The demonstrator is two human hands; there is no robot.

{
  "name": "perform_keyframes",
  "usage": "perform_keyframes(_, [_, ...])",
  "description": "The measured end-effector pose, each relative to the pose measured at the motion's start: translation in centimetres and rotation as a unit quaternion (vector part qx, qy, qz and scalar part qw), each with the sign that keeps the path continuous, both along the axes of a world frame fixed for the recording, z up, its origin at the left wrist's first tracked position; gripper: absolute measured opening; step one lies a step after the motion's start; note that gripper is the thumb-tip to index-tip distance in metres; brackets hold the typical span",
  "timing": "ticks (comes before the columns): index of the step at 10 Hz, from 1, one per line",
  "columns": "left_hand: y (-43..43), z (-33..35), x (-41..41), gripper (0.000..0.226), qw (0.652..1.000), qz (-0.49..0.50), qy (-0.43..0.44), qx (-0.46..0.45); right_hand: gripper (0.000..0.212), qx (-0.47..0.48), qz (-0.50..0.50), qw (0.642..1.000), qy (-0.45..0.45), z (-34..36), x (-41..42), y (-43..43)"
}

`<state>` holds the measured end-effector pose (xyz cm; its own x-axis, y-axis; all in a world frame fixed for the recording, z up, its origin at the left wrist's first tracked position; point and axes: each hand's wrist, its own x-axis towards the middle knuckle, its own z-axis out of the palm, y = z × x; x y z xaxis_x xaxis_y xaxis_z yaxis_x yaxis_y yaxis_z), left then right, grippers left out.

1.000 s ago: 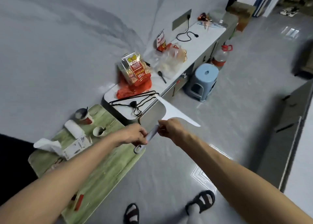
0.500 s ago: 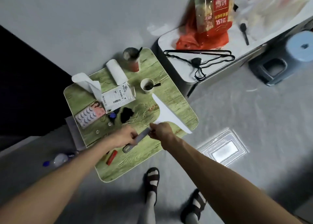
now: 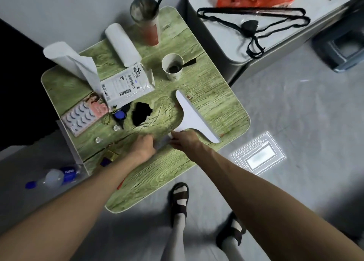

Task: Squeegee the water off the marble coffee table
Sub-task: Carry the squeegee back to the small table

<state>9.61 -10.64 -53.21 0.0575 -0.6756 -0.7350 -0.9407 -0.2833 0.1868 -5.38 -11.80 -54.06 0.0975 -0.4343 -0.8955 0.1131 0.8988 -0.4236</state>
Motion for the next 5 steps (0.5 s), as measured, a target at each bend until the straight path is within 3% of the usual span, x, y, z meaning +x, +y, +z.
perform_keyframes(1, [-1.4, 3.0, -1.3, 0.04, 0.999, -0.031, 0.015, 0.001, 0.011, 0.007, 0.05, 0.999, 0.015, 3.4, -2.8, -0.2])
perform_keyframes(2, [-3.4, 7.0, -3.8, 0.036, 0.997, -0.065, 0.036, -0.004, 0.018, -0.019, 0.083, 0.994, 0.07, 7.2, -6.5, -0.5])
perform_keyframes(3, [-6.4, 14.8, -9.8, 0.032, 0.985, -0.151, 0.079, -0.013, 0.011, -0.089, 0.167, 0.97, 0.154, 15.3, -13.1, -0.5])
perform_keyframes(5, [-8.1, 26.9, -21.3, 0.035, 0.946, -0.28, 0.15, -0.058, 0.019, -0.149, 0.251, 0.908, 0.3, 27.5, -23.5, 1.9])
